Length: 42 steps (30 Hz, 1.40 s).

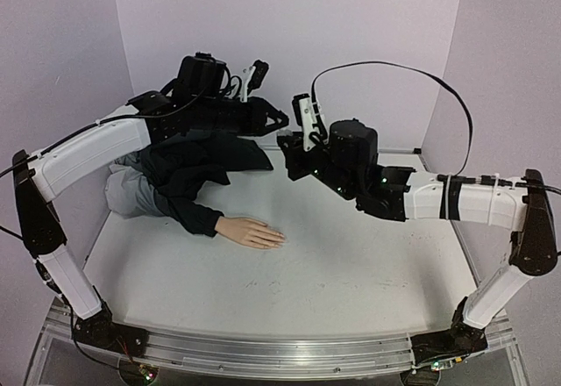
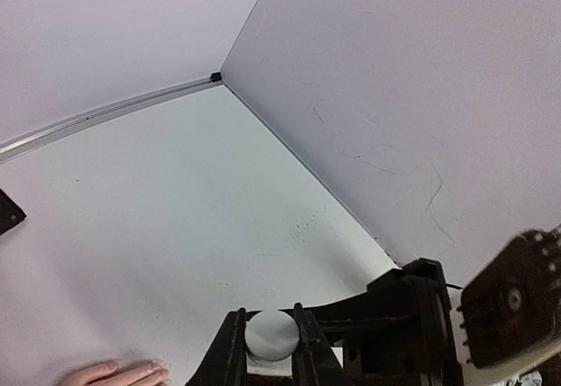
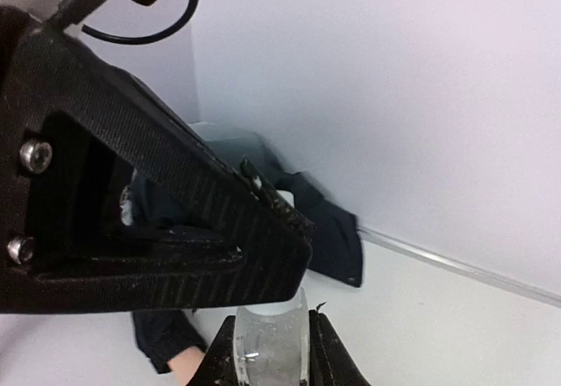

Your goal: Paint the nails

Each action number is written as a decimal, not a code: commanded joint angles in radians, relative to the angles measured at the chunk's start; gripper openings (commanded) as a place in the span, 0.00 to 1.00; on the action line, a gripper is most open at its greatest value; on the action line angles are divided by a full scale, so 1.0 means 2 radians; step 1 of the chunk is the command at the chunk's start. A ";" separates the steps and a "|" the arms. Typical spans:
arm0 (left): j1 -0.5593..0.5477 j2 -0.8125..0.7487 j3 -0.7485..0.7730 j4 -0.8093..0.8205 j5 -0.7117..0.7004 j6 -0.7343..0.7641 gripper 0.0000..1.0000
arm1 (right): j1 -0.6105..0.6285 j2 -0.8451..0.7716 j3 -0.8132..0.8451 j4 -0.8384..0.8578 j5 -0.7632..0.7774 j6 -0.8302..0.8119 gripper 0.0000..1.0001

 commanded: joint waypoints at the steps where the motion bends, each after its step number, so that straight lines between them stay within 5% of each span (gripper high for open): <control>1: 0.001 -0.005 0.009 -0.074 -0.062 -0.044 0.00 | -0.005 0.004 0.041 0.093 0.232 -0.105 0.00; 3: 0.002 -0.004 0.014 -0.074 -0.047 -0.037 0.02 | -0.005 0.010 0.046 0.092 0.152 -0.119 0.00; 7: 0.010 -0.016 0.023 -0.074 -0.007 -0.005 0.55 | -0.025 0.003 0.048 0.057 -0.035 -0.130 0.00; 9: 0.017 -0.027 0.021 -0.073 0.016 0.004 0.71 | -0.056 -0.008 0.048 0.024 -0.169 -0.106 0.00; 16: 0.048 -0.072 -0.032 0.025 0.163 0.003 0.93 | -0.150 -0.022 0.049 -0.033 -0.610 -0.044 0.00; 19: 0.050 -0.073 -0.044 0.072 0.218 -0.013 0.94 | -0.170 -0.003 0.068 -0.030 -0.741 0.009 0.00; 23: 0.049 -0.049 -0.026 0.087 0.281 -0.028 0.85 | -0.170 0.031 0.099 -0.017 -0.813 0.062 0.00; 26: 0.042 -0.035 -0.012 0.090 0.310 -0.027 0.75 | -0.170 0.042 0.104 -0.006 -0.816 0.079 0.00; 32: 0.019 -0.034 -0.007 0.090 0.316 -0.009 0.73 | -0.170 0.048 0.105 0.017 -0.812 0.101 0.00; 42: 0.005 -0.031 -0.006 0.080 0.273 0.013 0.46 | -0.169 0.045 0.089 0.042 -0.784 0.119 0.00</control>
